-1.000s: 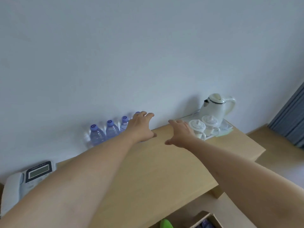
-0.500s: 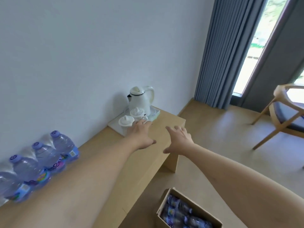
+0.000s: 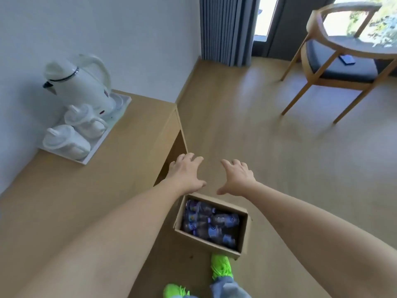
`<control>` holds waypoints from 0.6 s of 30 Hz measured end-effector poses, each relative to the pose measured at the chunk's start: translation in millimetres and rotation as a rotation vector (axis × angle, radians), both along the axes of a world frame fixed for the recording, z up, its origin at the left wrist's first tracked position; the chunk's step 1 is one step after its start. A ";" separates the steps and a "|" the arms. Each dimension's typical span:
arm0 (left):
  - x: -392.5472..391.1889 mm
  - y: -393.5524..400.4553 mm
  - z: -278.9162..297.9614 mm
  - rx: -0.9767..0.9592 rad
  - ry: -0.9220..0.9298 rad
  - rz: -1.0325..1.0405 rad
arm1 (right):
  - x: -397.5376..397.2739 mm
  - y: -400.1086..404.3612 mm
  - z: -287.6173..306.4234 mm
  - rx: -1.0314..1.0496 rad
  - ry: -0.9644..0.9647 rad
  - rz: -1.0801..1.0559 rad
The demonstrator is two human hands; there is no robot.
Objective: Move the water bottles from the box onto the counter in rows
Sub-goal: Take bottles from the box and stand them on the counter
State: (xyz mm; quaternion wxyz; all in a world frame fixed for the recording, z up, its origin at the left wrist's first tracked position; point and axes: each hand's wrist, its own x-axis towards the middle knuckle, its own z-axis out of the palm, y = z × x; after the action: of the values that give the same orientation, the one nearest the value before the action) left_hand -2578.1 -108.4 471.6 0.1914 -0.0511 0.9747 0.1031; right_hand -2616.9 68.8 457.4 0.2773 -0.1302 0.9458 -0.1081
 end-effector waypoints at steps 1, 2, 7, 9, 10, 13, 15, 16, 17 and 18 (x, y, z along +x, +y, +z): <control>-0.8 2.8 -15.9 0.017 -0.014 0.018 | 0.8 5.0 -15.6 0.008 -0.027 -0.012; -0.3 4.9 -32.7 0.036 -0.026 0.041 | 2.2 8.9 -31.9 0.016 -0.050 -0.021; 21.4 7.8 -127.7 0.089 -0.146 0.089 | 22.9 18.2 -125.2 0.047 -0.221 -0.074; 32.1 4.3 -172.3 0.097 -0.194 0.104 | 35.9 20.9 -169.5 0.058 -0.278 -0.110; 36.7 1.8 -196.1 0.103 -0.216 0.109 | 43.0 22.4 -193.5 0.062 -0.301 -0.127; 47.4 -6.6 -269.4 0.112 -0.280 0.103 | 66.7 25.8 -268.5 0.093 -0.381 -0.171; 49.0 -11.5 -318.7 0.102 -0.294 0.098 | 77.8 27.0 -319.2 0.116 -0.420 -0.175; 48.3 -12.4 -342.9 0.101 -0.297 0.098 | 81.1 27.0 -343.2 0.123 -0.433 -0.178; 47.4 -12.7 -367.1 0.102 -0.301 0.100 | 82.9 26.1 -366.7 0.126 -0.442 -0.178; 46.4 -12.2 -390.2 0.104 -0.306 0.101 | 83.2 24.6 -389.1 0.127 -0.443 -0.177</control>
State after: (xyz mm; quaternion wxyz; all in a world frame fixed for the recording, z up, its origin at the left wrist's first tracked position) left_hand -2531.7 -120.6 81.4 0.3347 -0.1051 0.9237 0.1540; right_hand -2533.6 93.4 68.4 0.4749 -0.0025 0.8746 -0.0983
